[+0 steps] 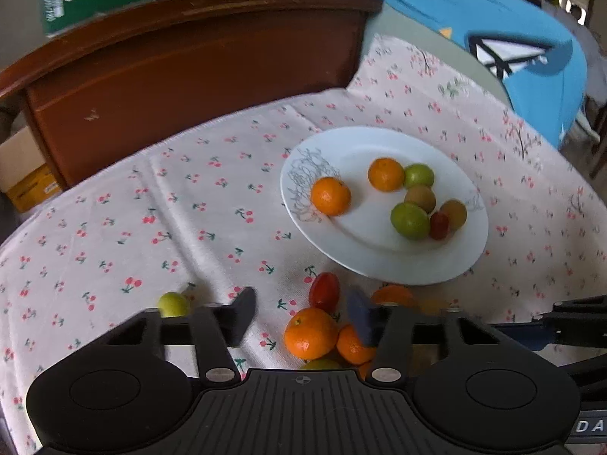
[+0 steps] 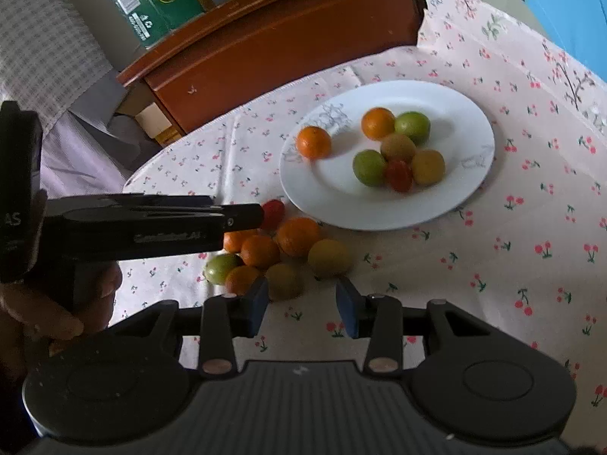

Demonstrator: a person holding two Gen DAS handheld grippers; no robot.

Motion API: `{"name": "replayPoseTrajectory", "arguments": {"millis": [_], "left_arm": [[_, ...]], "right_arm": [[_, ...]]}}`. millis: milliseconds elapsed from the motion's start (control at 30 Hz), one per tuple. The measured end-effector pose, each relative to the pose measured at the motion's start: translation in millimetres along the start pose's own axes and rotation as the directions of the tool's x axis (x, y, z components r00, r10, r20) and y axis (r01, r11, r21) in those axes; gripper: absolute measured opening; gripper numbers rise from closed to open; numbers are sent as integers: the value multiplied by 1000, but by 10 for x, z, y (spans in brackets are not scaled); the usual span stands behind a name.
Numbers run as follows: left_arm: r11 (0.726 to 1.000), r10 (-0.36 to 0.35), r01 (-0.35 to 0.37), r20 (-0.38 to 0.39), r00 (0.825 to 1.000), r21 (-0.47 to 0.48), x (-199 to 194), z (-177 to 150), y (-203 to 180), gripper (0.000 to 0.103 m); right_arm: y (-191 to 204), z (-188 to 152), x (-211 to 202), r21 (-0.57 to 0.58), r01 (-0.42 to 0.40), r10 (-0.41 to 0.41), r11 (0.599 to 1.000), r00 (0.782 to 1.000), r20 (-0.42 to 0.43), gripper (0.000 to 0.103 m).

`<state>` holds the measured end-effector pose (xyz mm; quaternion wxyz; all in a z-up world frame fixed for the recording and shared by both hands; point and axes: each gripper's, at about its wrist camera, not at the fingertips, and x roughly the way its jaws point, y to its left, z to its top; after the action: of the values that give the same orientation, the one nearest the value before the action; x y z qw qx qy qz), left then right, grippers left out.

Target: Organize fruits

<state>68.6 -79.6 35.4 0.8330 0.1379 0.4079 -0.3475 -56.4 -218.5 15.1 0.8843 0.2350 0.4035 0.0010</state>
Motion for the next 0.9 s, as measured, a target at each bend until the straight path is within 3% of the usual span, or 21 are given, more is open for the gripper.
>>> {"name": "replayPoseTrajectory", "arguments": {"millis": [133,267,367,433,500,900], "left_arm": [[1000,-19,19,-7,1000,25,101,4,-6,38],[997,-36,38,-36,999,65,209,-10,-43,27],[995,-35,38,-32,999,88,228,-18,-67,25],[996,-40,42,-29,999,79,239,-10,-61,25],[997,-37,38,-23,999,73,235,-6,-58,17],[989,-126,131,80,989,-64,68,254,-4,17]], "right_arm": [[-26,-27,39,20,4,-4,1000,1000,-15,41],[-12,-43,64,12,4,-4,1000,1000,-20,41],[17,-41,60,-2,3,-3,1000,1000,-15,41],[33,-36,64,-2,-4,4,1000,1000,-14,41],[46,-37,76,-3,-9,9,1000,1000,-19,41],[61,-88,139,14,-16,16,1000,999,-45,41]]}}
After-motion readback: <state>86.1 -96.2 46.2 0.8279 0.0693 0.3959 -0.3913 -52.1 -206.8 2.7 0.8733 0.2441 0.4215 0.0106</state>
